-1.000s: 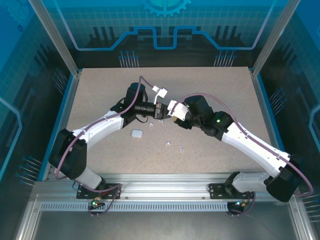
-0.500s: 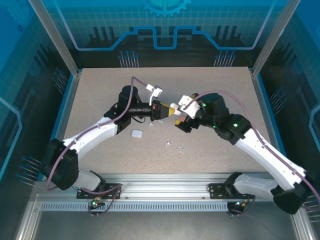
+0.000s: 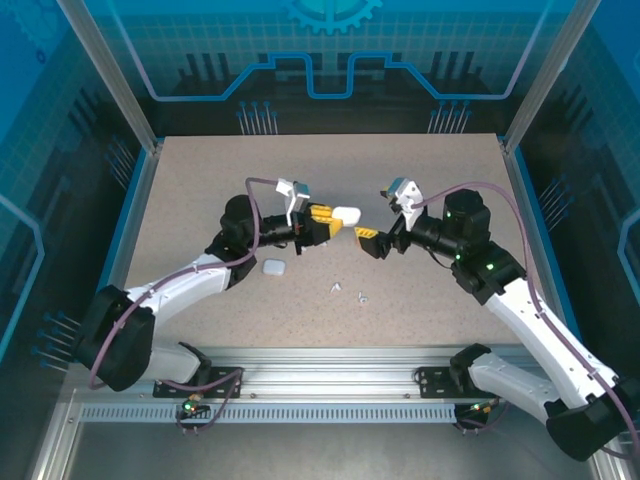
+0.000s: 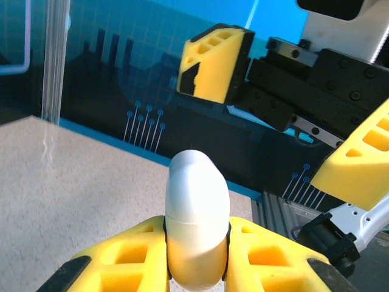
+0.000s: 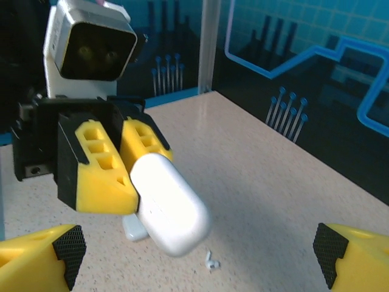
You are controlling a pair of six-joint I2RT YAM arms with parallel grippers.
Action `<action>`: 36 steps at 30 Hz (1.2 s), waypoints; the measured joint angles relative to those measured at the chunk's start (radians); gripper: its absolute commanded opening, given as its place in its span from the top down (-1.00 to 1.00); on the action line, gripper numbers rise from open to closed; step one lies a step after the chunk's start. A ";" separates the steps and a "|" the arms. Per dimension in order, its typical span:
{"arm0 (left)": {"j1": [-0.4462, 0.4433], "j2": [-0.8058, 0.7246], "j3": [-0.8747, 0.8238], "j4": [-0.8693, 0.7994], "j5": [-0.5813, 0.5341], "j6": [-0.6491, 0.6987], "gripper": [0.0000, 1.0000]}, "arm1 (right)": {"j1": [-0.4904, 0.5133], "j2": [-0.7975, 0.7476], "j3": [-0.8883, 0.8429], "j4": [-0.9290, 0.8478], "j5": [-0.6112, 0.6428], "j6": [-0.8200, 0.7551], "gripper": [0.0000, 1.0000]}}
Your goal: Insert the wireless bluetooth earbuds into the charging case
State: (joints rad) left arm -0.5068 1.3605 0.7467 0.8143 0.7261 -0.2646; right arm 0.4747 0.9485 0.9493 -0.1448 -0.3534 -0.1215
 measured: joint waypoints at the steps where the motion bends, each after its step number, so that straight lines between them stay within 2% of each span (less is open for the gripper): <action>1: 0.000 0.003 -0.011 0.037 0.000 0.002 0.86 | 0.000 0.003 0.000 0.014 -0.018 -0.010 -1.00; 6: 0.000 0.043 -0.039 0.219 0.000 -0.004 0.87 | 0.000 0.029 0.012 0.049 -0.082 -0.077 -1.00; 10: 0.000 0.060 -0.039 0.285 0.000 -0.025 0.88 | 0.000 0.063 0.036 0.046 -0.098 -0.109 -1.00; 24: 0.000 0.062 -0.043 0.325 0.004 -0.025 0.88 | -0.003 0.149 0.141 0.014 -0.073 -0.140 -0.97; 36: 0.001 0.062 -0.043 0.328 0.003 -0.024 0.88 | -0.018 0.178 0.155 -0.006 -0.050 -0.141 -0.96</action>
State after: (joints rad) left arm -0.5060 1.4223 0.7036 1.1419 0.7296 -0.2890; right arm 0.4568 1.1263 1.1042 -0.1509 -0.4038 -0.2623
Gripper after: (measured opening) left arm 0.232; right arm 0.981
